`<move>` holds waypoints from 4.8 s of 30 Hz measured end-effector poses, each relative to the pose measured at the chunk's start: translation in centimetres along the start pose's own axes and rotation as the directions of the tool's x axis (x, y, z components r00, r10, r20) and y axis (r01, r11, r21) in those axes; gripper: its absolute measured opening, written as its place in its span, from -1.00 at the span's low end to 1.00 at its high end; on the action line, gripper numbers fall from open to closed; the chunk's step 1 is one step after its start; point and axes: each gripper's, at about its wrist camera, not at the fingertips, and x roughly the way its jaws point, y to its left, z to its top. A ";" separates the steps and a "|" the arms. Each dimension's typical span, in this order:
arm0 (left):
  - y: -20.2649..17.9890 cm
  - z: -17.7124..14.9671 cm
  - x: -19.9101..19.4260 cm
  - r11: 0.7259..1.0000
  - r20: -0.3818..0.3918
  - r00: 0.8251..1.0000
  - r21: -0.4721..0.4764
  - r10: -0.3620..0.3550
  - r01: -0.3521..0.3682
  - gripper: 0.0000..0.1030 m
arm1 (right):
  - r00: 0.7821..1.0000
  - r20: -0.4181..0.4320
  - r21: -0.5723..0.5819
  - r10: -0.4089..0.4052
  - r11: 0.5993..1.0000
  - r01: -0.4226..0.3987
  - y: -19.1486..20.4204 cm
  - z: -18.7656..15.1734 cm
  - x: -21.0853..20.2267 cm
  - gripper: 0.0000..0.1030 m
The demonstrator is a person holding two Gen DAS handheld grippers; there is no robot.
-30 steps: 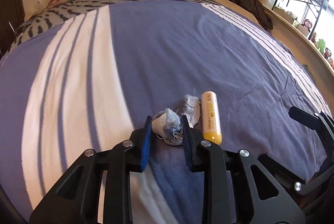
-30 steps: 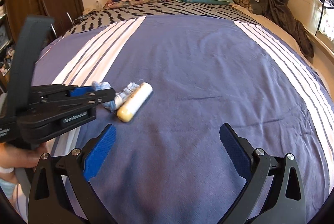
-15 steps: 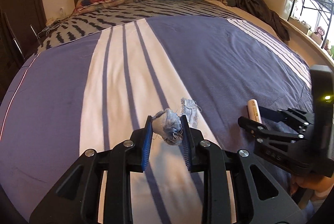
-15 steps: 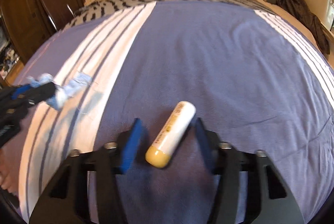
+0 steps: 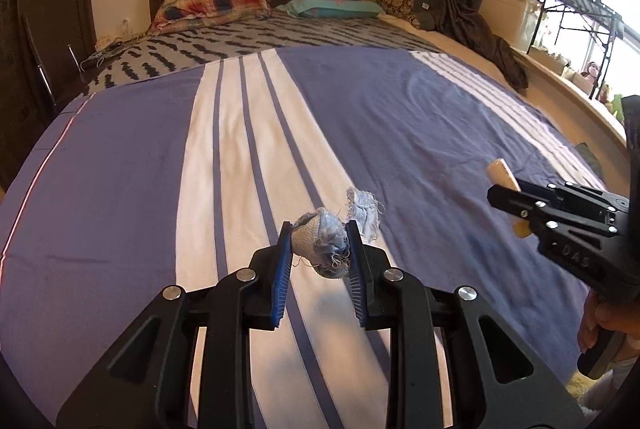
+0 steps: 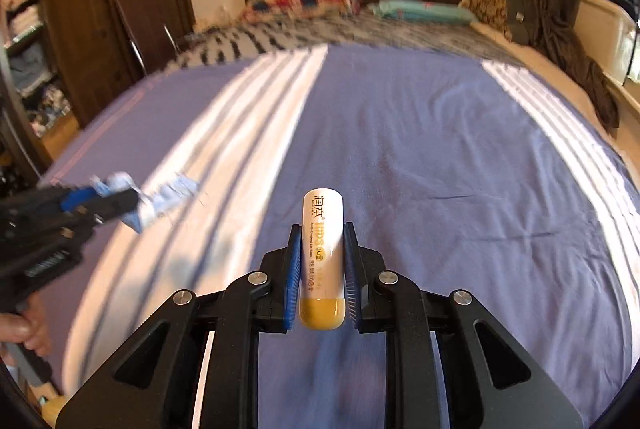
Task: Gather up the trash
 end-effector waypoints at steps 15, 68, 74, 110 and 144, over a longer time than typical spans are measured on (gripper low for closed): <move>-7.8 -6.0 -16.0 0.997 0.154 0.987 0.056 -0.054 0.046 -0.52 | 0.970 0.226 -0.028 0.085 0.996 -0.081 1.8 -6.1 -19.2 -0.60; -8.4 -38.1 -0.5 0.978 -0.496 0.844 -0.141 -0.203 0.152 -0.45 | 0.825 -0.545 0.104 0.151 0.988 -0.112 5.8 -36.7 -2.3 -0.55; -8.0 -37.9 -0.6 0.980 -0.508 0.840 -0.150 -0.190 0.131 -0.26 | 0.843 -0.516 0.115 0.149 0.988 -0.104 5.4 -35.5 -2.1 -0.54; -7.7 -23.1 -26.6 0.986 0.220 0.961 -0.075 0.164 -0.151 0.84 | 0.971 0.125 0.035 -0.204 0.979 0.202 3.1 -22.0 -26.2 0.93; -7.7 -22.5 -35.6 0.968 0.426 0.869 -0.114 0.252 -0.225 0.85 | 0.868 0.453 0.066 -0.206 0.978 0.198 3.8 -21.2 -37.5 0.93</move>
